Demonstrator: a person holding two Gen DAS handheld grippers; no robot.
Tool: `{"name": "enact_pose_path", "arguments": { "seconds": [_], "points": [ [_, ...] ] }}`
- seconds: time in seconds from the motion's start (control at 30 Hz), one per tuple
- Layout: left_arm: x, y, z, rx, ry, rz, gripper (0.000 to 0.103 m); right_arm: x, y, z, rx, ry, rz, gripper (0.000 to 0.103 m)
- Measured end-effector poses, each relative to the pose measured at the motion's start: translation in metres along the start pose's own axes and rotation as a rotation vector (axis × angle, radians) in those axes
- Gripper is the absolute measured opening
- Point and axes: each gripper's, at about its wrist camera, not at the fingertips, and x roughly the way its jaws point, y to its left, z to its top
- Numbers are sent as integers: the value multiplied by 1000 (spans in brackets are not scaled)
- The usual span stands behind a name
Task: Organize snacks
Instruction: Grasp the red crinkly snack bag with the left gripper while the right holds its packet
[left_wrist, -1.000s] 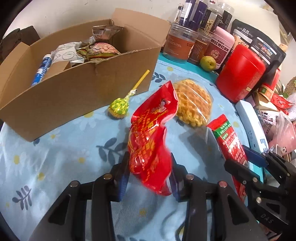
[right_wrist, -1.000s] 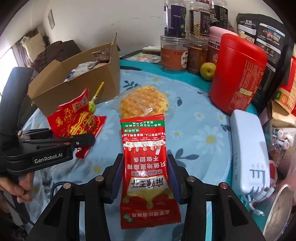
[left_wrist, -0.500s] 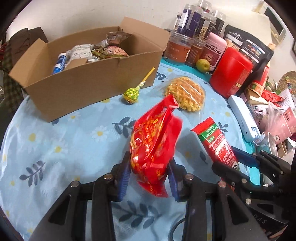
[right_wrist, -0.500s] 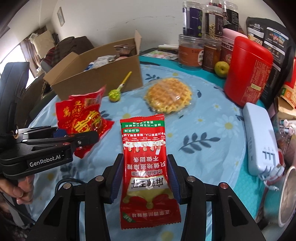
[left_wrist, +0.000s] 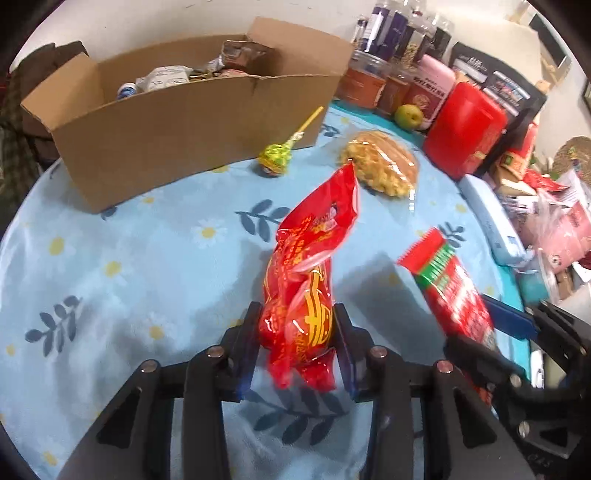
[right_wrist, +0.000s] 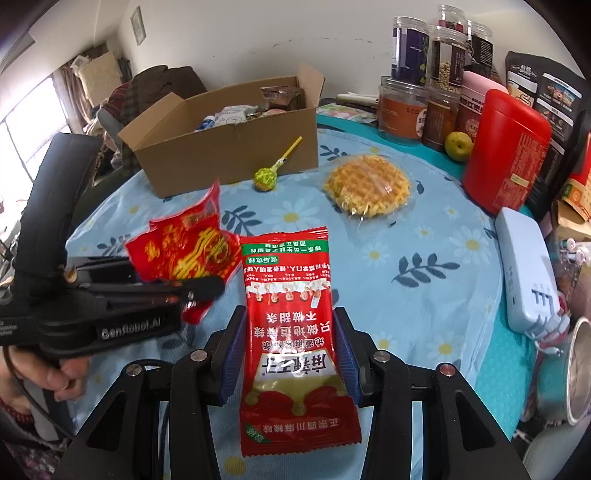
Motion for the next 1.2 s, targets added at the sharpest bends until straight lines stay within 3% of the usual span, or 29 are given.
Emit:
{"name": "enact_pose_path", "arguments": {
  "seconds": [0.27, 0.73, 1.2],
  "points": [
    [9, -5, 11, 42, 9, 33, 38, 1, -2, -2, 12, 14, -13, 45],
    [11, 6, 18, -1, -33, -46, 37, 13, -8, 1, 30, 40, -3, 45],
    [-17, 8, 6, 12, -84, -50, 34, 15, -8, 10, 19, 24, 13, 45]
  ]
}}
